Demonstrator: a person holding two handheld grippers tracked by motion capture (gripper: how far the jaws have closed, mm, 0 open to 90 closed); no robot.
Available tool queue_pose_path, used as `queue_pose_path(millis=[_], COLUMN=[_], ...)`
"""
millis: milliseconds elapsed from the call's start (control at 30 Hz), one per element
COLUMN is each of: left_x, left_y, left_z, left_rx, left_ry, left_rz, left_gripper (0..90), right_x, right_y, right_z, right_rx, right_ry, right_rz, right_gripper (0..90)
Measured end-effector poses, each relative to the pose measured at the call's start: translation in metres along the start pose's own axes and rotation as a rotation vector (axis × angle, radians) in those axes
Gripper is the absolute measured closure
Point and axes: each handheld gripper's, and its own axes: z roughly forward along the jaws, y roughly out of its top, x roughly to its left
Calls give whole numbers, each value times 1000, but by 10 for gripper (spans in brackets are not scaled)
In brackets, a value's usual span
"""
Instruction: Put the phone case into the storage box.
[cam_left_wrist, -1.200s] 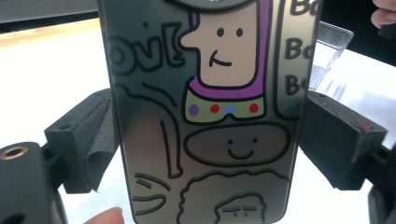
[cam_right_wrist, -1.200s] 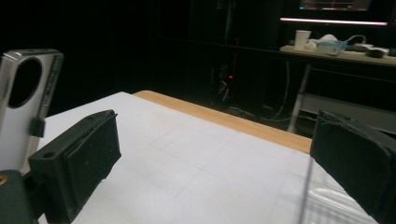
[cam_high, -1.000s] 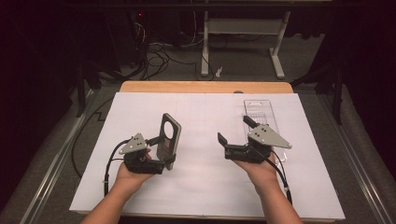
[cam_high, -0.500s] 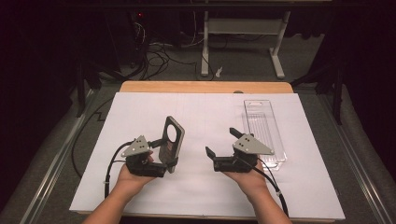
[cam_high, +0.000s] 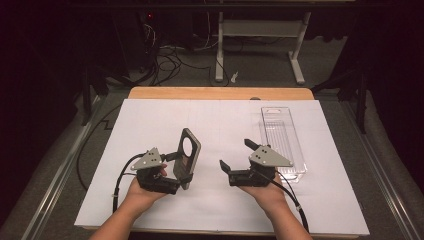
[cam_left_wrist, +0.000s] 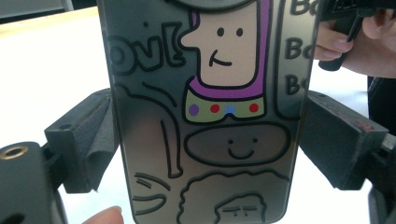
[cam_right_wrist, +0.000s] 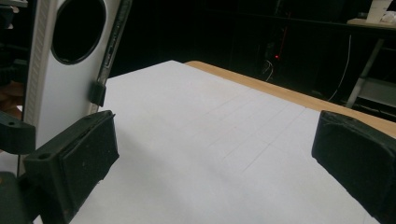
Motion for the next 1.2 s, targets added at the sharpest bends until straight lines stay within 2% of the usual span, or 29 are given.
queue_pose_path(millis=[267,433,833,1200], left_x=[2,0,-3,-7], left_y=[-4,-4,-5,-5], left_z=[5,7,9,10], left_rx=[21,17,31,40], left_ry=[-36,-70,-118,-153], left_rz=[2,12,30,44], left_gripper=[131,131,131,131], right_x=[0,2,3,5], right_y=[-1,-2,-3,-3], right_z=[0,0,-2,-3], right_rx=[2,0,11,14], right_ry=[21,43,117,187], right_rz=[11,-6,25,33], right_gripper=[8,8,8,10])
